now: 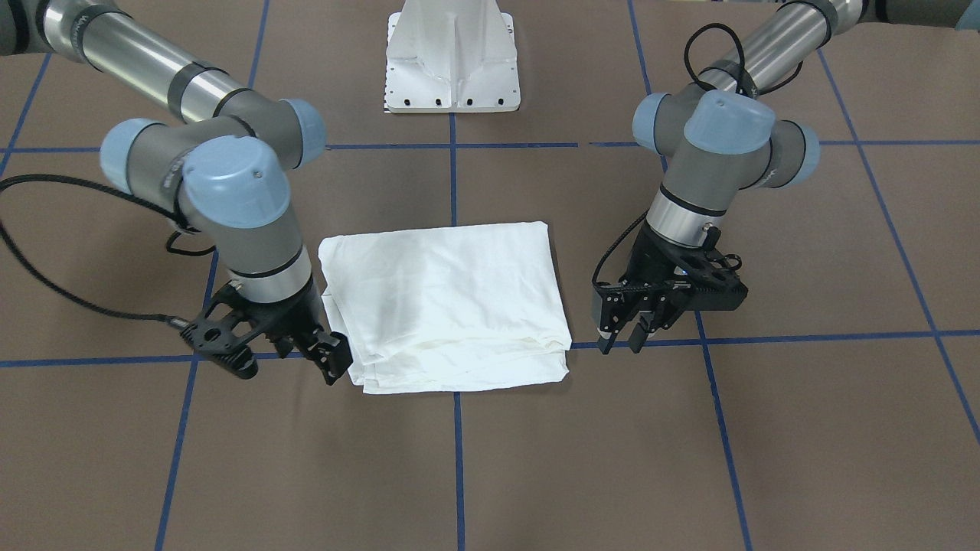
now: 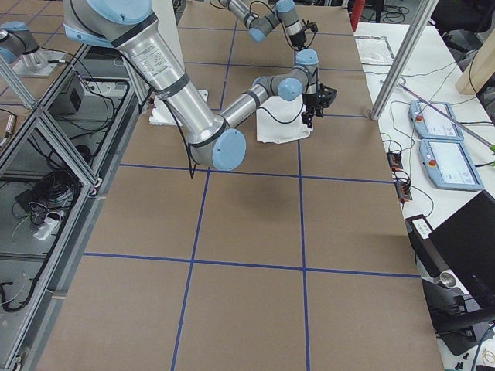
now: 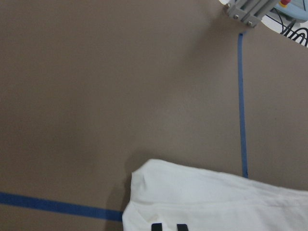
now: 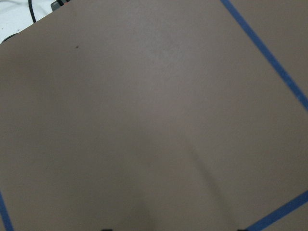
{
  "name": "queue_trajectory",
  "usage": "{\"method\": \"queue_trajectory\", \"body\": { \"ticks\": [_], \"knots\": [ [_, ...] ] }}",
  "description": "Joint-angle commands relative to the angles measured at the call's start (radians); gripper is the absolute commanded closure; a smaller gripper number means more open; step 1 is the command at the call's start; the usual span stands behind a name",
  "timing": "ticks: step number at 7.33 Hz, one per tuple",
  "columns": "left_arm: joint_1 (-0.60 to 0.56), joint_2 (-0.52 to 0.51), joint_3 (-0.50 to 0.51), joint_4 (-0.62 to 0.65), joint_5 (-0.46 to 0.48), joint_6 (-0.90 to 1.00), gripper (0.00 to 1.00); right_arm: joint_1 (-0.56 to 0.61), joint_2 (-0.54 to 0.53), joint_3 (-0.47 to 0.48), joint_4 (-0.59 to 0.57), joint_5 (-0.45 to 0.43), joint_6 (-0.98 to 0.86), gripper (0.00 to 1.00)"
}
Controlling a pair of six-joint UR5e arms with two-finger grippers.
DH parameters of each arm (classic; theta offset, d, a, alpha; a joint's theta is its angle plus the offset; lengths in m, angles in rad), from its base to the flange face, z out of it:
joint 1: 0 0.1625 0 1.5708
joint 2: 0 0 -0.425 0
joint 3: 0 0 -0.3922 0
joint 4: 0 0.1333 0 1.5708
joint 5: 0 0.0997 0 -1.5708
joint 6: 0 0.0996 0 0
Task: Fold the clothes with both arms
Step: 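Release the shirt and raise both grippers away from it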
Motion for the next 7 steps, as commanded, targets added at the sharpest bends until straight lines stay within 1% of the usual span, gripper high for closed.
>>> {"method": "queue_trajectory", "body": {
  "ticks": [1, 3, 4, 5, 6, 7],
  "knots": [
    [-0.084, 0.013, 0.004, 0.005, -0.104, 0.139, 0.46, 0.127, -0.091, -0.002, 0.003, 0.103, -0.251, 0.0],
    [-0.222, 0.076, 0.004, 0.015, -0.249, 0.416, 0.47, 0.296, -0.18, -0.002, -0.008, 0.258, -0.559, 0.0],
    [-0.308, 0.12, 0.004, 0.018, -0.318, 0.576, 0.48, 0.379, -0.232, -0.002, -0.029, 0.318, -0.746, 0.0],
    [-0.404, 0.157, 0.002, 0.099, -0.434, 0.796, 0.48, 0.464, -0.264, -0.002, -0.115, 0.361, -0.984, 0.0],
    [-0.492, 0.159, -0.004, 0.214, -0.486, 0.951, 0.47, 0.547, -0.265, 0.003, -0.27, 0.369, -1.25, 0.0],
    [-0.555, 0.159, -0.014, 0.33, -0.489, 1.075, 0.46, 0.642, -0.257, 0.016, -0.421, 0.369, -1.465, 0.0]
  ]
}}
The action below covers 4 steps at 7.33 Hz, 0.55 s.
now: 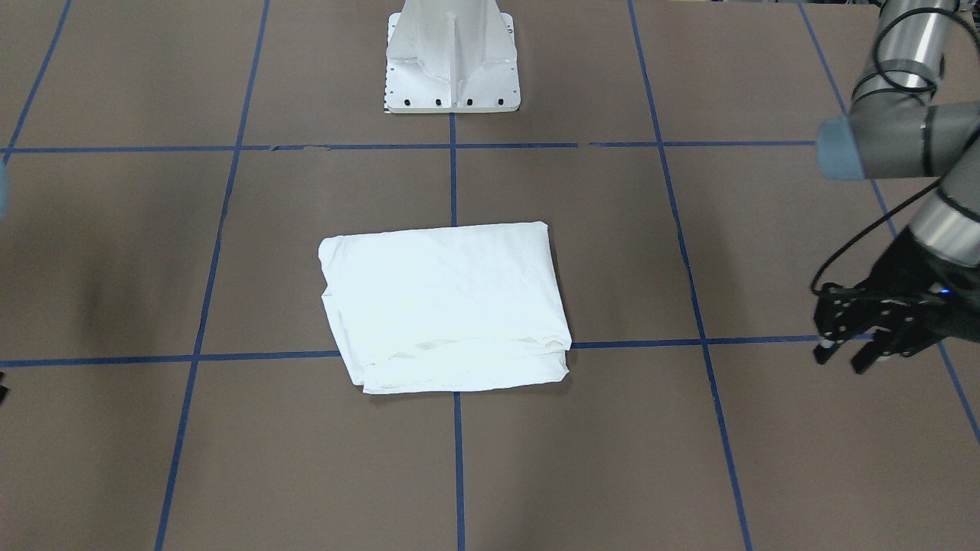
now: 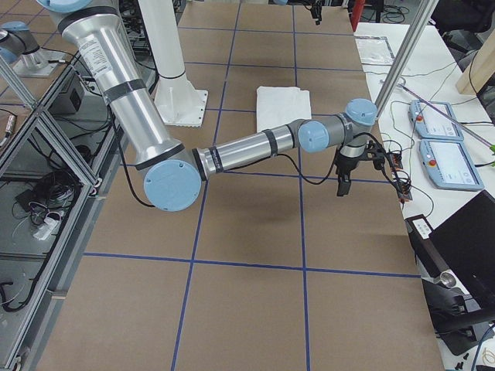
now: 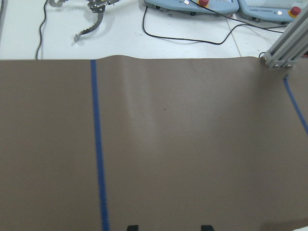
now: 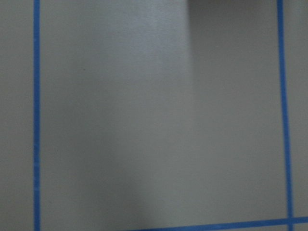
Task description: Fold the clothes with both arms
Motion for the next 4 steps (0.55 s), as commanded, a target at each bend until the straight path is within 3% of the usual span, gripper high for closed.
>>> {"method": "queue_trajectory", "body": {
  "ticks": [1, 2, 3, 4],
  "knots": [
    [-0.173, -0.001, -0.025, 0.295, -0.035, 0.282, 0.44, 0.152, -0.039, 0.064, -0.244, 0.016, -0.359, 0.0],
    [-0.212, 0.008, -0.077, 0.415, -0.037, 0.34, 0.33, 0.153, -0.12, 0.164, -0.255, 0.025, -0.352, 0.0],
    [-0.229, 0.042, -0.113, 0.455, -0.079, 0.341, 0.23, 0.153, -0.184, 0.244, -0.256, 0.08, -0.345, 0.0],
    [-0.252, 0.146, -0.172, 0.436, -0.176, 0.349, 0.22, 0.151, -0.208, 0.262, -0.254, 0.117, -0.343, 0.0]
  ]
}}
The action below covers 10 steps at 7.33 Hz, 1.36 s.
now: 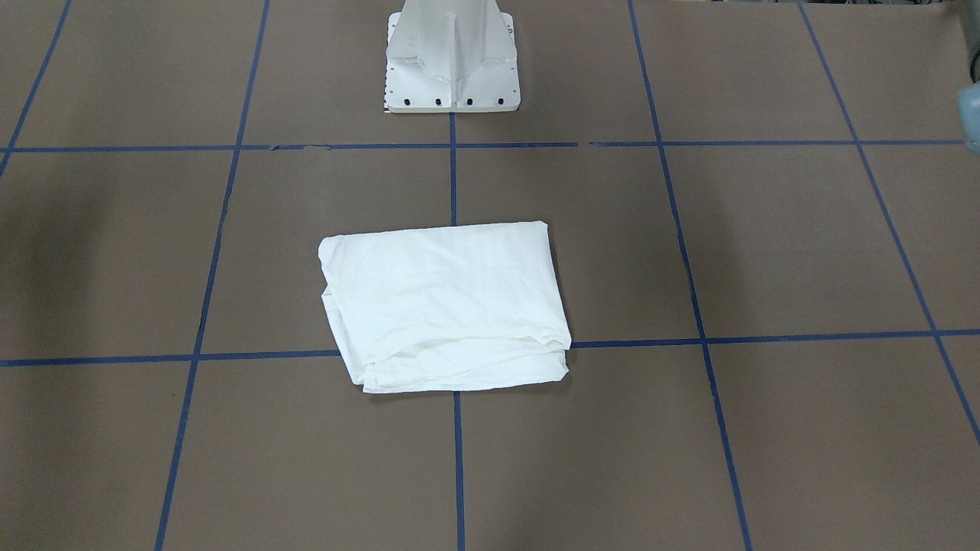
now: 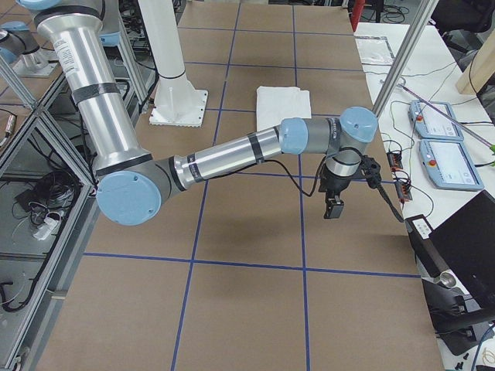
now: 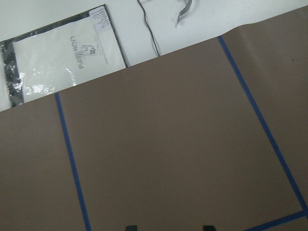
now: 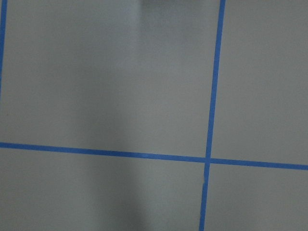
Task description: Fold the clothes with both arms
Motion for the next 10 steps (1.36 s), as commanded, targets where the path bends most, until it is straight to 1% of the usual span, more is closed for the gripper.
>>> {"method": "queue_trajectory", "body": {
  "ticks": [1, 2, 3, 5, 6, 7, 8, 9, 10],
  "knots": [
    [-0.031, 0.149, -0.119, -0.011, -0.108, 0.015, 0.01, -0.015, -0.066, 0.051, 0.003, 0.043, 0.001, 0.0],
    [-0.032, 0.16, -0.123, -0.014, -0.102, 0.019, 0.01, -0.062, -0.065, 0.058, 0.011, 0.04, 0.072, 0.0],
    [-0.034, 0.174, -0.121, -0.015, -0.099, 0.021, 0.01, -0.102, -0.071, 0.063, 0.074, 0.035, 0.182, 0.0],
    [-0.034, 0.238, -0.098, -0.08, -0.099, 0.077, 0.01, -0.118, -0.161, 0.049, 0.231, 0.037, 0.186, 0.0],
    [-0.035, 0.236, -0.103, -0.08, -0.099, 0.056, 0.0, -0.116, -0.177, 0.043, 0.246, 0.041, 0.185, 0.0],
    [-0.035, 0.24, -0.103, -0.084, -0.101, 0.044, 0.0, -0.116, -0.186, 0.048, 0.247, 0.034, 0.182, 0.0],
    [-0.035, 0.237, -0.112, -0.085, -0.101, 0.042, 0.0, -0.115, -0.188, 0.061, 0.247, 0.046, 0.194, 0.0],
    [-0.037, 0.242, -0.101, -0.085, -0.101, 0.044, 0.0, -0.115, -0.186, 0.115, 0.232, 0.037, 0.209, 0.0],
    [-0.04, 0.262, -0.13, -0.082, -0.107, 0.042, 0.0, -0.115, -0.198, 0.077, 0.246, 0.032, 0.221, 0.0]
  ]
}}
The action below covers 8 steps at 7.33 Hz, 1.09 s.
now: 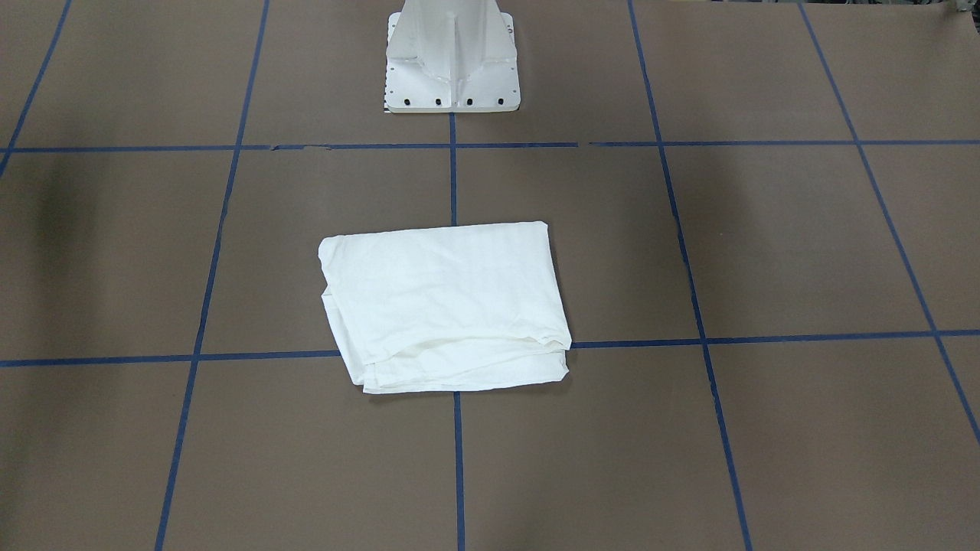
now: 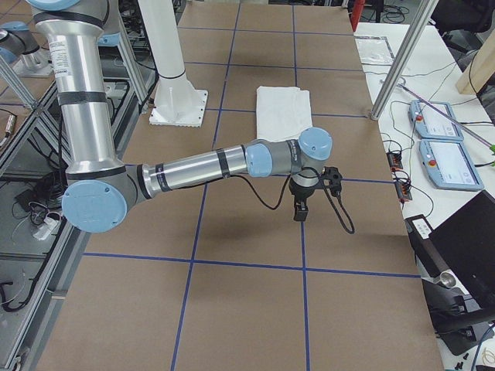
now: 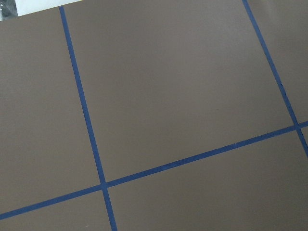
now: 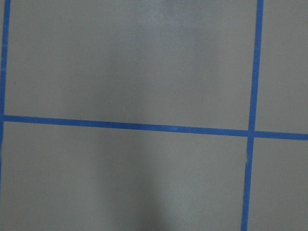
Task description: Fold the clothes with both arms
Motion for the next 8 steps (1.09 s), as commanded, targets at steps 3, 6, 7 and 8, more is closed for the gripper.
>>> {"method": "queue_trajectory", "body": {
  "ticks": [3, 6, 7, 8],
  "knots": [
    [-0.006, 0.011, -0.045, 0.002, 0.003, -0.003, 0.0, 0.0, 0.004, -0.024, 0.011, 0.008, 0.019, 0.0],
    [-0.009, 0.038, -0.06, 0.0, 0.004, 0.002, 0.0, 0.0, -0.013, -0.001, 0.012, 0.016, 0.018, 0.0],
    [-0.009, 0.063, -0.058, 0.0, 0.004, 0.003, 0.0, 0.0, -0.034, 0.019, 0.012, 0.014, 0.018, 0.0],
    [-0.007, 0.104, -0.052, -0.015, 0.004, 0.003, 0.0, 0.0, -0.038, 0.021, 0.014, 0.013, 0.016, 0.0]
  ]
}}
